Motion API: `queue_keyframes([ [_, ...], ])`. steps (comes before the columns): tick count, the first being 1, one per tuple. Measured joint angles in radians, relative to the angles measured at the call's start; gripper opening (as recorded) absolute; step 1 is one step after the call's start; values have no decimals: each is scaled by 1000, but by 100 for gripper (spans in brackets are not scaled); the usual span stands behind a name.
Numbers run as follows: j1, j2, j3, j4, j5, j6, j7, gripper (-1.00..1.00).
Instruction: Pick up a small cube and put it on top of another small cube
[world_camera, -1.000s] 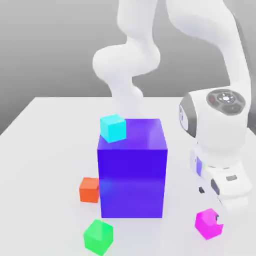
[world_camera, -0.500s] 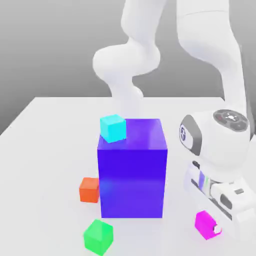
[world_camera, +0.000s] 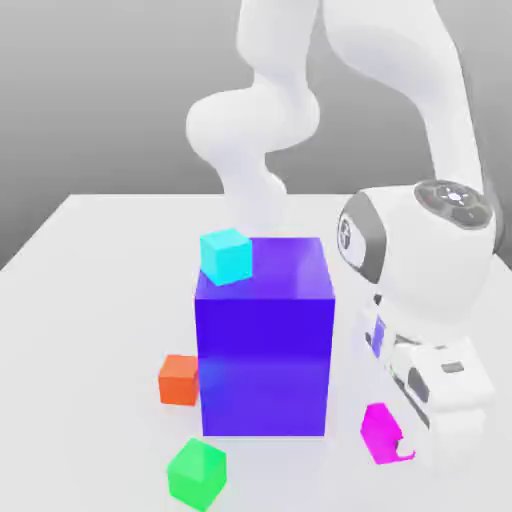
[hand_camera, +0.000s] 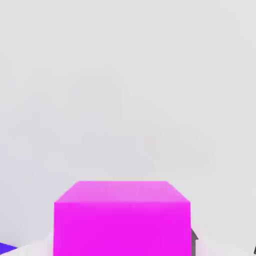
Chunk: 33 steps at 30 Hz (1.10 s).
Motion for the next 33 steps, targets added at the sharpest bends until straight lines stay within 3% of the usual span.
queue_keyframes([
  [11,-55,41,-126,148,-31,-50,101,-100],
  [19,-274,3,-244,-23,5,-6,-97,-100],
  [33,-326,-159,-161,-102,-36,-17,-594,-100],
])
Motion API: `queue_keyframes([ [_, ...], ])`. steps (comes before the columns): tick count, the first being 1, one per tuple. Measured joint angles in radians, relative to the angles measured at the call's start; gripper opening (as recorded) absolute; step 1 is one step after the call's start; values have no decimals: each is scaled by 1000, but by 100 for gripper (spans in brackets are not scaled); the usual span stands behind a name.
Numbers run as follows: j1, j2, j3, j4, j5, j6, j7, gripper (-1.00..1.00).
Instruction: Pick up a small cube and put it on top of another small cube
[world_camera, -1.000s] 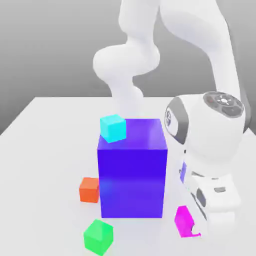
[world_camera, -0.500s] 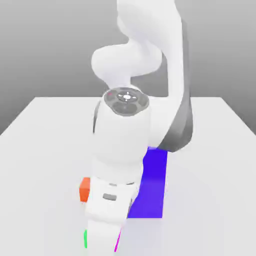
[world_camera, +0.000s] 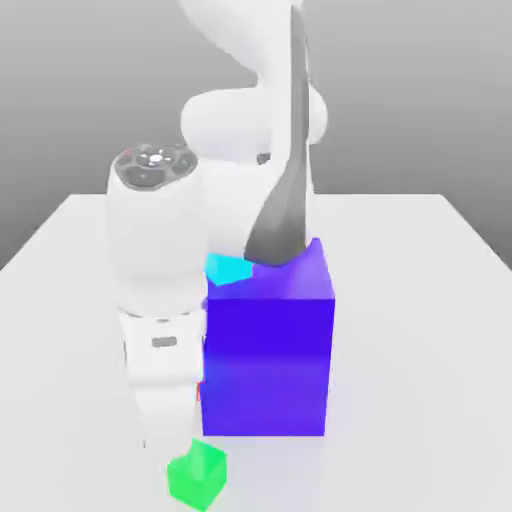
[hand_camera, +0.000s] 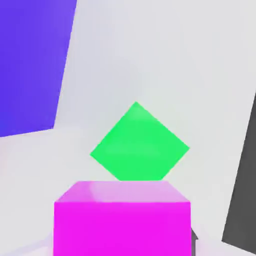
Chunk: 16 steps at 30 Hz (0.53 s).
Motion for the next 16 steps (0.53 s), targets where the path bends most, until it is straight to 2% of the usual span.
queue_keyframes([
  [6,-11,-29,41,-21,43,14,-221,-100],
  [13,-76,120,135,-9,198,137,-346,-100],
  [14,-85,135,147,-8,215,149,-358,100],
  [16,-85,135,147,-8,215,149,-358,100],
])
